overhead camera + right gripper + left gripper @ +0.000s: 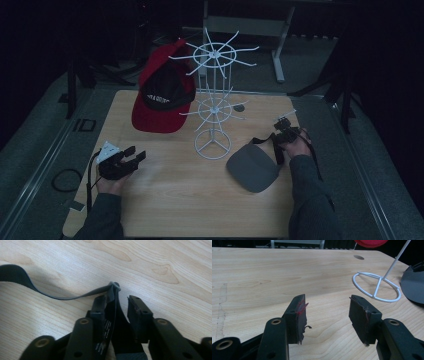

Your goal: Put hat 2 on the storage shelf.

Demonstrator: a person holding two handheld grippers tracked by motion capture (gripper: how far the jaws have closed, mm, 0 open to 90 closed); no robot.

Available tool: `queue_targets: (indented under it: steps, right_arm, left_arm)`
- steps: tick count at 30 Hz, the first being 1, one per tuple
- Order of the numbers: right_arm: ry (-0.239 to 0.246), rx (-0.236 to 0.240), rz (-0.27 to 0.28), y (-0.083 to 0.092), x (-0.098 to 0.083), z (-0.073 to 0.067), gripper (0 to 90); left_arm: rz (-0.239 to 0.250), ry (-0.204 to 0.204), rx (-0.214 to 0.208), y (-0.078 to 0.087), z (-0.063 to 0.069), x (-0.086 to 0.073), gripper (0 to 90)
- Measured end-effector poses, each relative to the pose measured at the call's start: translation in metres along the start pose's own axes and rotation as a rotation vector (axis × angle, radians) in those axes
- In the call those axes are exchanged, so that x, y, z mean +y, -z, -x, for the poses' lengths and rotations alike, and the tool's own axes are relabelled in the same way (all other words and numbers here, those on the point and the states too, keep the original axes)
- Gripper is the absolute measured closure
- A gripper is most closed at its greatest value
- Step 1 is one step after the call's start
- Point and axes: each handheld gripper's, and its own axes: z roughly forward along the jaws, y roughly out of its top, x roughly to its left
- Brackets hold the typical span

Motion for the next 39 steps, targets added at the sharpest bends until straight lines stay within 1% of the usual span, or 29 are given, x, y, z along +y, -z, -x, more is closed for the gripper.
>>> queue_targets:
  steps: [5, 9, 11, 12, 14, 19, 22, 26, 27, 32, 39]
  right_arm:
    - [-0.003, -0.003, -0.012, -0.003, 0.0, -0.001, 83.2]
    - [0.004, -0.009, -0.006, -0.004, 0.0, -0.005, 86.8]
    - [0.009, -0.023, 0.013, -0.003, 0.0, -0.007, 87.2]
    - [0.008, -0.029, 0.025, -0.001, 0.0, -0.008, 87.3]
    - [0.024, -0.046, 0.058, 0.004, 0.0, -0.012, 87.5]
    - [0.061, -0.09, 0.16, 0.018, -0.003, -0.021, 87.9]
    - [0.056, -0.114, 0.222, 0.025, -0.006, -0.026, 88.0]
    - [0.069, -0.136, 0.305, 0.036, -0.009, -0.032, 88.0]
    - [0.066, -0.141, 0.324, 0.038, -0.009, -0.033, 88.0]
    - [0.054, -0.147, 0.396, 0.048, -0.01, -0.038, 88.1]
    - [0.037, -0.122, 0.474, 0.059, -0.009, -0.046, 88.1]
  left_arm:
    - [0.003, -0.002, 0.0, 0.0, 0.0, 0.0, 48.2]
    - [0.003, -0.004, 0.001, 0.0, 0.001, 0.0, 48.3]
    - [0.003, -0.004, 0.003, 0.0, 0.001, 0.001, 48.3]
    - [0.003, -0.005, 0.003, 0.0, 0.001, 0.001, 48.3]
    - [0.004, -0.005, 0.004, 0.0, 0.001, 0.001, 48.4]
    - [0.004, -0.007, 0.007, 0.0, 0.001, 0.001, 48.4]
    - [0.005, -0.007, 0.009, 0.001, 0.002, 0.001, 48.5]
    - [0.004, -0.006, 0.011, 0.0, 0.001, 0.001, 48.5]
    - [0.005, -0.005, 0.012, 0.0, 0.001, 0.001, 48.5]
    - [0.005, -0.006, 0.013, 0.0, 0.001, 0.001, 48.5]
    - [0.005, -0.007, 0.013, 0.001, 0.001, 0.001, 48.6]
